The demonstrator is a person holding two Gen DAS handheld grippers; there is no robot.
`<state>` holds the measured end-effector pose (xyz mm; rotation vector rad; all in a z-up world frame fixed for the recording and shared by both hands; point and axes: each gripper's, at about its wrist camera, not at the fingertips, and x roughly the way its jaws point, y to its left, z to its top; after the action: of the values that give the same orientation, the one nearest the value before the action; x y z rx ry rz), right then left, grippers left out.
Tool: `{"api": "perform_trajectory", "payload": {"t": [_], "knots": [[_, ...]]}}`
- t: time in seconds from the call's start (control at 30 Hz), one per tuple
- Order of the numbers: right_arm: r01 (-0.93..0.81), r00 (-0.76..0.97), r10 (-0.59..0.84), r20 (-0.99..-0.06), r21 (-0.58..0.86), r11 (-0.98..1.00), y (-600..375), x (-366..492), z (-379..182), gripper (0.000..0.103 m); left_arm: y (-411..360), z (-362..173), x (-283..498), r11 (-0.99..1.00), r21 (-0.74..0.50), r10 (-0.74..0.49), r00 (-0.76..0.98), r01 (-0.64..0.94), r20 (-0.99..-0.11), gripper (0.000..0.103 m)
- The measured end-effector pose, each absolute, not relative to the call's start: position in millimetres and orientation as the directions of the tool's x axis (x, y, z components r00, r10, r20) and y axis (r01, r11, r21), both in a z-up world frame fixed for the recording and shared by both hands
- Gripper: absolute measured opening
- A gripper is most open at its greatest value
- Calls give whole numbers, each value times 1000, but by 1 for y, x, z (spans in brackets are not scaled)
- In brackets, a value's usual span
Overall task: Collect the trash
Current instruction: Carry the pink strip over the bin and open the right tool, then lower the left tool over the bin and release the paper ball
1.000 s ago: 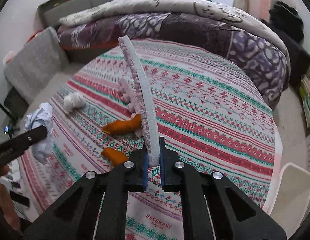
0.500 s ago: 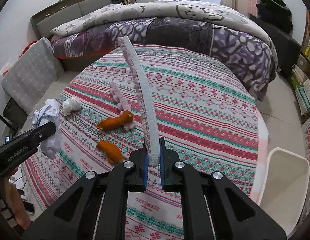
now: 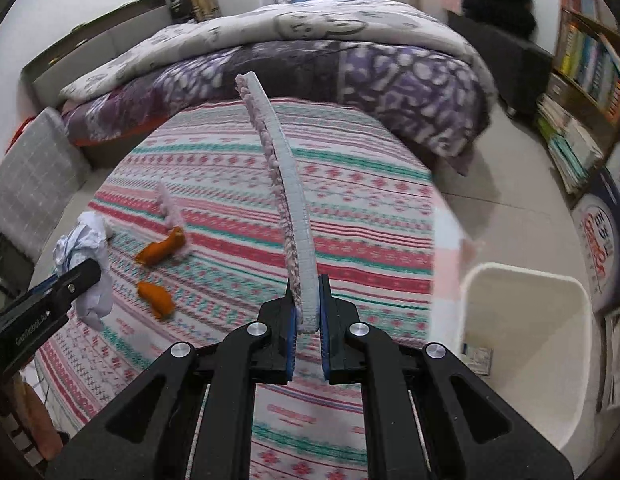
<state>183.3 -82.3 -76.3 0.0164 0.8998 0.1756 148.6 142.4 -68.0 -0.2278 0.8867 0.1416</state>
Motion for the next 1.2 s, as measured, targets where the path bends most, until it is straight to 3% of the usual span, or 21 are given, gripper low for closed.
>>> {"api": "perform_trajectory", "payload": {"t": [0.63, 0.67, 0.73, 1.2], "knots": [[218, 574, -12, -819, 139, 966, -227, 168, -85, 12, 44, -81, 158, 977, -211, -163, 589, -12, -792, 43], [233, 570, -22, -822, 136, 963, -233, 166, -86, 15, 37, -82, 159, 976, -217, -177, 583, 1, -793, 43], [262, 567, -42, -822, 131, 956, -243, 163, -86, 43, 25, -83, 158, 973, -230, -205, 572, 29, -794, 43], [371, 579, -108, -808, 143, 918, -296, 146, -81, 65, -50, -91, 150, 920, -336, -392, 475, 202, -788, 43]]}}
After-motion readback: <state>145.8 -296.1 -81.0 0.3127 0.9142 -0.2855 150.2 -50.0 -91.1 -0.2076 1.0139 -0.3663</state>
